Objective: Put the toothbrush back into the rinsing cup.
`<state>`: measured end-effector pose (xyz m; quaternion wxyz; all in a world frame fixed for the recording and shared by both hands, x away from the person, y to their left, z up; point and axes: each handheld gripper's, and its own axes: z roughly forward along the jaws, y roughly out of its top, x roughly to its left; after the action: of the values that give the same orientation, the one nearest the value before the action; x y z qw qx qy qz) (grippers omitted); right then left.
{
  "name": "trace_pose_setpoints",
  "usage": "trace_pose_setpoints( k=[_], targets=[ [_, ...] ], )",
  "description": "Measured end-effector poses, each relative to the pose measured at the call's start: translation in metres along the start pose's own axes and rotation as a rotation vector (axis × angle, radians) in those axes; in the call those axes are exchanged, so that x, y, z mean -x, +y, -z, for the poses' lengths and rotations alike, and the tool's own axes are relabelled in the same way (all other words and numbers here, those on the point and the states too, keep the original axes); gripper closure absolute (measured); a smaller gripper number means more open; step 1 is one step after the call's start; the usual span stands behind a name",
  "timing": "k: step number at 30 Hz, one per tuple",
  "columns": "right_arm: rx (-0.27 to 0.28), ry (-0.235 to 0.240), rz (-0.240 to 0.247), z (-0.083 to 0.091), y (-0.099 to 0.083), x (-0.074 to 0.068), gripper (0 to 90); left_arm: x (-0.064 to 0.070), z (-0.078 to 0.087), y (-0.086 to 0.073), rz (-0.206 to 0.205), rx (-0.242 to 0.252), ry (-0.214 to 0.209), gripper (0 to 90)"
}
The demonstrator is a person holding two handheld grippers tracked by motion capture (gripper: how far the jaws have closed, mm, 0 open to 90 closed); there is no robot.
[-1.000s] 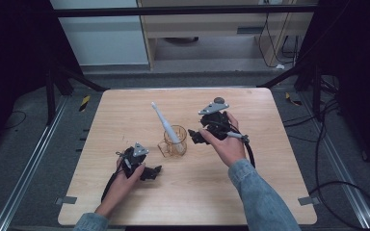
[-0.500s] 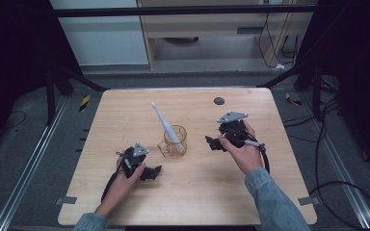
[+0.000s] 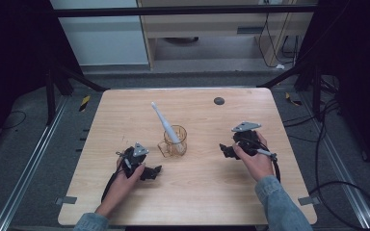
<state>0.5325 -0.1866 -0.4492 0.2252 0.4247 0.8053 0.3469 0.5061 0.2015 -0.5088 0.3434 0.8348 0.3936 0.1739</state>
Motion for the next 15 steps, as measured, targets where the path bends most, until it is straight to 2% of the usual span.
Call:
trace_pose_setpoints(
  k=[10, 15],
  targets=[
    [-0.037, -0.039, -0.052, 0.000, -0.021, 0.026, 11.9, 0.000, 0.000, 0.000, 0.000, 0.000, 0.000, 0.0],
    [-0.081, -0.048, -0.074, -0.008, -0.031, 0.036, 11.7, 0.000, 0.000, 0.000, 0.000, 0.000, 0.000, 0.0]
  ],
)
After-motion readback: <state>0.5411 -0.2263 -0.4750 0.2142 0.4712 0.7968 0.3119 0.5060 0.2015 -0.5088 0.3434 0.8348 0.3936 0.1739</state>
